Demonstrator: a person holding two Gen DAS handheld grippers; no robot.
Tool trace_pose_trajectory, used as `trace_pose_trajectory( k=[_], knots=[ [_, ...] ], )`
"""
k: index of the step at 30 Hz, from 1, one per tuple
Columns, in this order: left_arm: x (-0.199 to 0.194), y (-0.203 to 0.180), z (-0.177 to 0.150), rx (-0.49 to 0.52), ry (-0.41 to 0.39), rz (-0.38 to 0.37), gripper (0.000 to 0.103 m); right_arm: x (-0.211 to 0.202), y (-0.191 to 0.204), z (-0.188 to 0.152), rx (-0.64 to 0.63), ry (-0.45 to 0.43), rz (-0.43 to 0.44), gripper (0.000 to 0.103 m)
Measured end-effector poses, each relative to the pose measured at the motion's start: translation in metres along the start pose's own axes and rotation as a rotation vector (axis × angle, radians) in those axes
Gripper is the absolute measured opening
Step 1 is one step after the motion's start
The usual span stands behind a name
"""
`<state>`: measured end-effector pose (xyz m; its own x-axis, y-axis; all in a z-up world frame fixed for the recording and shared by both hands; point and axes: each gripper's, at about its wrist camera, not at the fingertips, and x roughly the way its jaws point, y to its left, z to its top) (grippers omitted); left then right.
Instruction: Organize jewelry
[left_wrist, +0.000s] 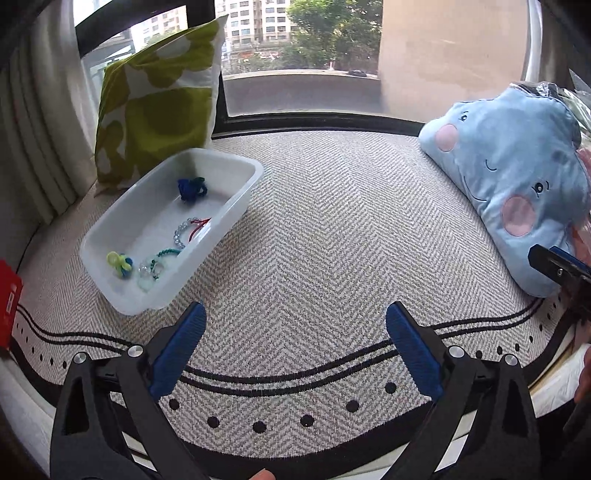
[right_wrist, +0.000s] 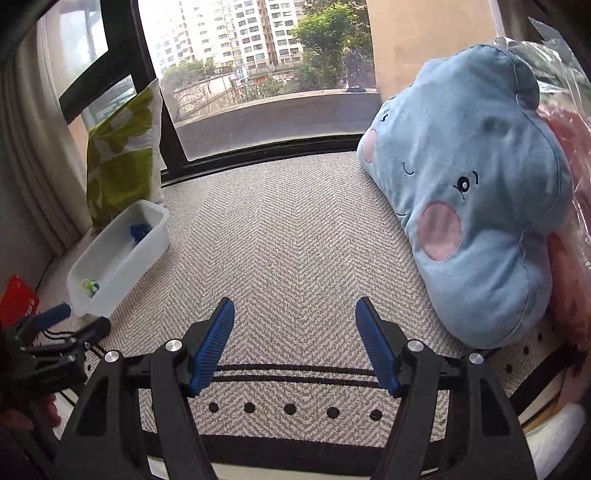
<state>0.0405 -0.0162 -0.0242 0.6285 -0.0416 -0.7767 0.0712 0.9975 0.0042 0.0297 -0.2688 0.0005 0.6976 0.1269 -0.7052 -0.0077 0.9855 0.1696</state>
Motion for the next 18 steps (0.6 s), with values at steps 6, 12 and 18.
trace_pose_trajectory(
  k=[6,12,18],
  knots=[
    [0.01,0.006,-0.002,-0.03,-0.009,0.039,0.096,0.007,0.009,-0.003,-0.023,-0.007,-0.016,0.068],
    [0.019,0.012,-0.005,-0.061,0.012,0.038,0.097,0.013,0.015,-0.007,-0.059,-0.003,-0.036,0.068],
    [0.019,0.011,-0.005,-0.066,0.004,0.044,0.097,0.018,0.014,-0.009,-0.074,0.006,-0.053,0.069]
  ],
)
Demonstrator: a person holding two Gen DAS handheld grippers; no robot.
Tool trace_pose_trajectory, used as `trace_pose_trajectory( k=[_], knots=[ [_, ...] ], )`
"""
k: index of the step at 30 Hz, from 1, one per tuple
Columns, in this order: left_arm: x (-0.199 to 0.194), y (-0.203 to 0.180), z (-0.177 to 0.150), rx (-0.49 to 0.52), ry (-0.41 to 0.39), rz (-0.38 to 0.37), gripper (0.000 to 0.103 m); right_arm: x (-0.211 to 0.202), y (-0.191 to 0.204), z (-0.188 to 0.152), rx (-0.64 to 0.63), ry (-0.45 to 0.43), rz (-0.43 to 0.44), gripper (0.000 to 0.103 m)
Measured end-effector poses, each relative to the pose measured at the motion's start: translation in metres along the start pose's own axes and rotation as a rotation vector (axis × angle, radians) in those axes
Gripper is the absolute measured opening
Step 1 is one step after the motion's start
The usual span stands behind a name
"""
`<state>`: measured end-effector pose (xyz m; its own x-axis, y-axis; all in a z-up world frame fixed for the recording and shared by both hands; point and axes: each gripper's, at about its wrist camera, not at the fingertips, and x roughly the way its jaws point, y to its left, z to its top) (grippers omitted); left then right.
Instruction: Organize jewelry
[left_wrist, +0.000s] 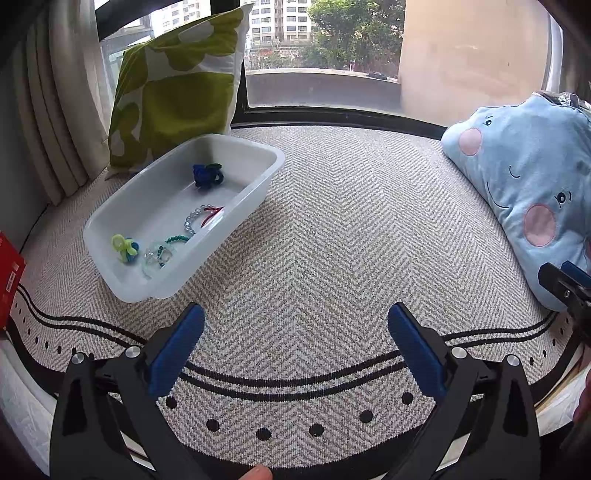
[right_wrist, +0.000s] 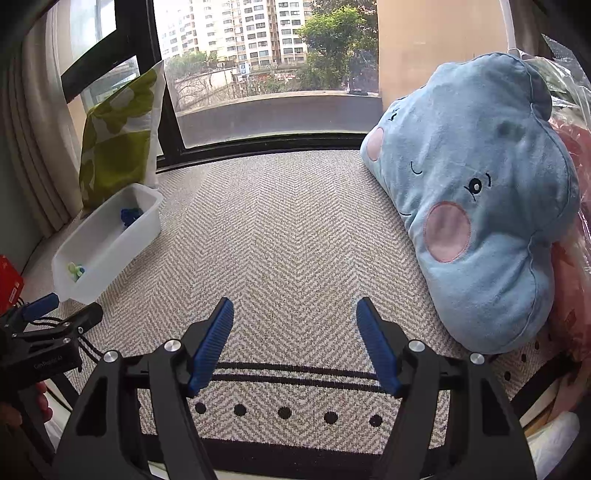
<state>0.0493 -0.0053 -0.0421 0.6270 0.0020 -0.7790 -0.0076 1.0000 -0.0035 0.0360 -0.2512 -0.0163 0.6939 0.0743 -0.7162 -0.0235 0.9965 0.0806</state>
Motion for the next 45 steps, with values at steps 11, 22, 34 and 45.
trace_pose_trajectory(
  k=[11,22,34,45],
  knots=[
    [0.001,0.005,0.0006,-0.036,0.004,0.019,0.097,0.001,0.0001,-0.0009,-0.012,0.006,0.024,0.069],
    [0.0039,0.0073,-0.0017,-0.049,0.029,-0.02,0.098,0.0017,-0.0006,-0.001,-0.01,0.011,0.027,0.069],
    [0.0014,0.0018,-0.003,-0.01,0.012,-0.008,0.098,0.002,-0.0009,-0.0013,-0.011,0.012,0.028,0.069],
    [0.0003,0.0022,-0.0027,-0.009,0.009,-0.011,0.098,0.0043,-0.0012,-0.0029,-0.012,0.019,0.028,0.069]
  ],
)
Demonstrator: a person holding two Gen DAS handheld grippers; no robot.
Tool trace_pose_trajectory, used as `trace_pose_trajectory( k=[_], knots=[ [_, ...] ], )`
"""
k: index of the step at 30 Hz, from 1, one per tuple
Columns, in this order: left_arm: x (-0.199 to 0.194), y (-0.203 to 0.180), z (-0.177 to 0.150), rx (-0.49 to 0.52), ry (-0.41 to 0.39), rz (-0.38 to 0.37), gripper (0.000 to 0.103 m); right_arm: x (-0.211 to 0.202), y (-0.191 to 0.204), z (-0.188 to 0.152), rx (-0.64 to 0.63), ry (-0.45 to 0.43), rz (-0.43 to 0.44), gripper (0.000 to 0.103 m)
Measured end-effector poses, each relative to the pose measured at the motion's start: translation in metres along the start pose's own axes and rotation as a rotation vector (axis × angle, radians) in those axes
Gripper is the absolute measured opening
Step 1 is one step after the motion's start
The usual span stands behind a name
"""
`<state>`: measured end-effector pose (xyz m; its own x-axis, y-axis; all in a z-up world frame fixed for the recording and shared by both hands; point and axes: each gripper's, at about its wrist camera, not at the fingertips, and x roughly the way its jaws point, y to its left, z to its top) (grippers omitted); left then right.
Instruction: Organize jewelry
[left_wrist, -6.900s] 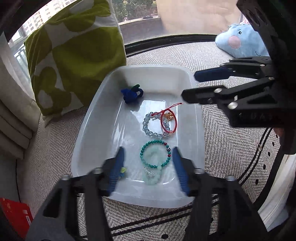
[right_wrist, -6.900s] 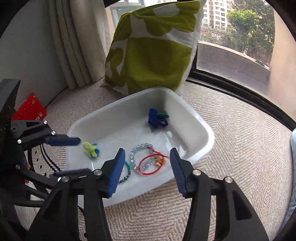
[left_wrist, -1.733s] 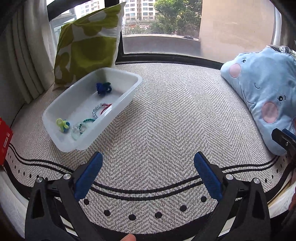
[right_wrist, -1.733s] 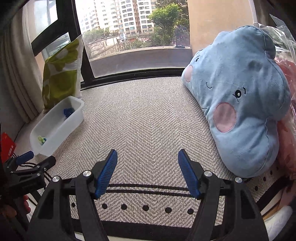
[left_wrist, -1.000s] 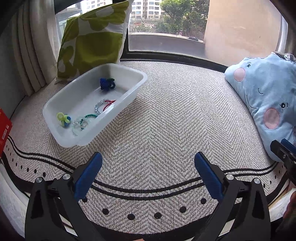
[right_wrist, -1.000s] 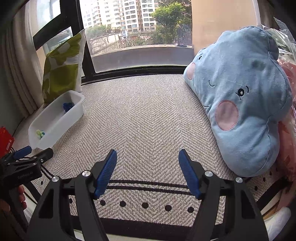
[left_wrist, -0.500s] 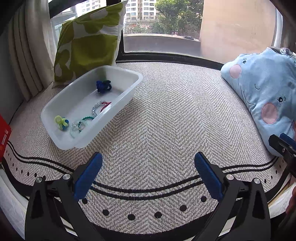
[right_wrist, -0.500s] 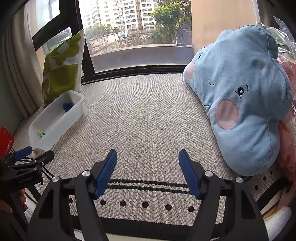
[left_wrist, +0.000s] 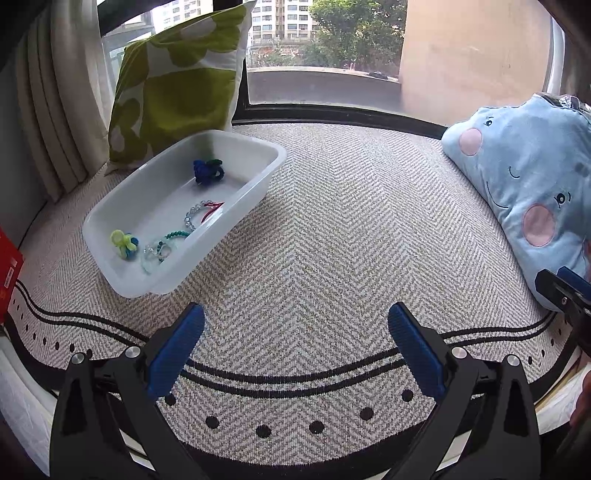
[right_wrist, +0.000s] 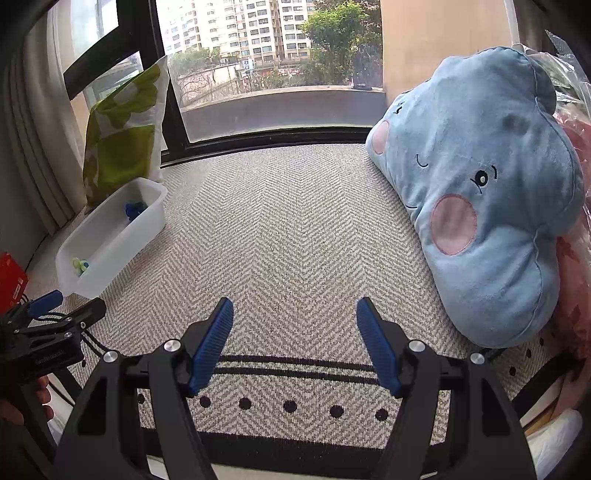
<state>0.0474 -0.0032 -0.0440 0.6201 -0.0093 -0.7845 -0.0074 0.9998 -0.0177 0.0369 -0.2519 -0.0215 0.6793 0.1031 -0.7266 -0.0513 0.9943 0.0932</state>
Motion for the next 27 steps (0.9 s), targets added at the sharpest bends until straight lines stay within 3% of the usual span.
trace_pose_trajectory(
  k=[27],
  knots=[
    [-0.001,-0.0016,0.0009,0.012,-0.007,-0.021,0.098,0.0001,0.0012,-0.0006,0.002,0.002,0.002,0.069]
  ],
)
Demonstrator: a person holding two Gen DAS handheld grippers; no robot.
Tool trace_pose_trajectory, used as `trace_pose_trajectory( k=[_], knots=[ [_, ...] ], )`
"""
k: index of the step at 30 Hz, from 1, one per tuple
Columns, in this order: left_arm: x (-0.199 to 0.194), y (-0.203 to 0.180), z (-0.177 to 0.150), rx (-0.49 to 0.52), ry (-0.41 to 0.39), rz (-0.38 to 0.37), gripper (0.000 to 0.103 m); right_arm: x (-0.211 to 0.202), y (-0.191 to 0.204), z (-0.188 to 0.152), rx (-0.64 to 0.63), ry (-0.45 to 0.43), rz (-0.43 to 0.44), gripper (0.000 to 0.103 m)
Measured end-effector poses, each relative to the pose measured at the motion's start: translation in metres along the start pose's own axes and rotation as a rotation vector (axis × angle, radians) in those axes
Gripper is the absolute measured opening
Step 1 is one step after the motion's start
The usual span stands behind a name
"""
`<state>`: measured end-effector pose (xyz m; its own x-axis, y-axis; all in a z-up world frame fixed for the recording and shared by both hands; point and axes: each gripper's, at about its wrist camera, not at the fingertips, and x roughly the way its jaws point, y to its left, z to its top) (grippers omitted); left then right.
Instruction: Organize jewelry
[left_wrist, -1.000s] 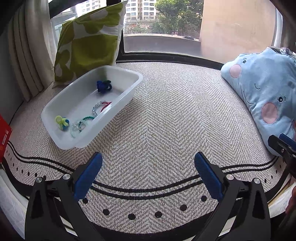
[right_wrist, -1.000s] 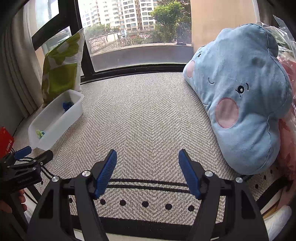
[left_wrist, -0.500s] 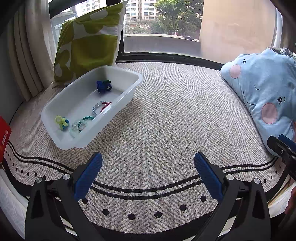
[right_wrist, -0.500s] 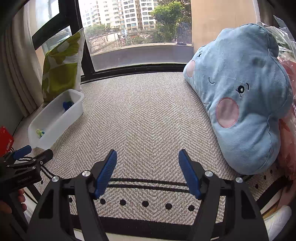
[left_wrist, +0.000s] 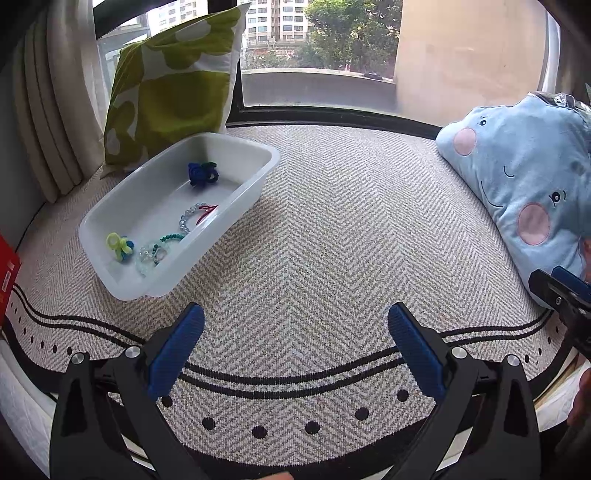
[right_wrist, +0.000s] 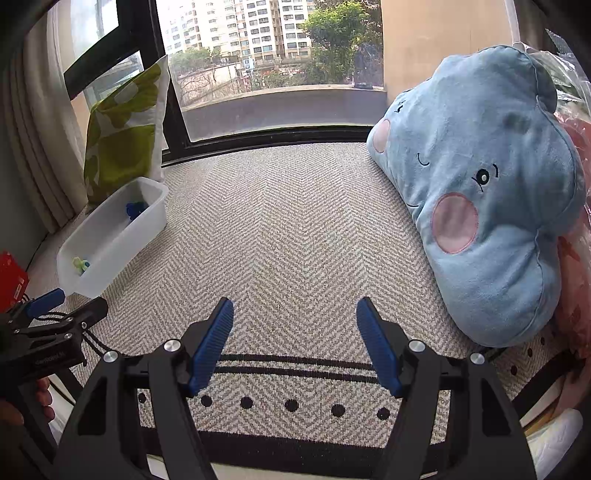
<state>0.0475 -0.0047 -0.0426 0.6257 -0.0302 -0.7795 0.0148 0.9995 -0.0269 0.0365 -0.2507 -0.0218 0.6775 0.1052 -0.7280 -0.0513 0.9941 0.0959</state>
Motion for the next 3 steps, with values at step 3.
trace_pose_trajectory(
  k=[3],
  knots=[
    [-0.0002,0.0004,0.0001,-0.005,-0.002,0.0,0.097,-0.0003,0.0004,-0.0002,0.0,0.001,0.0,0.069]
  ],
)
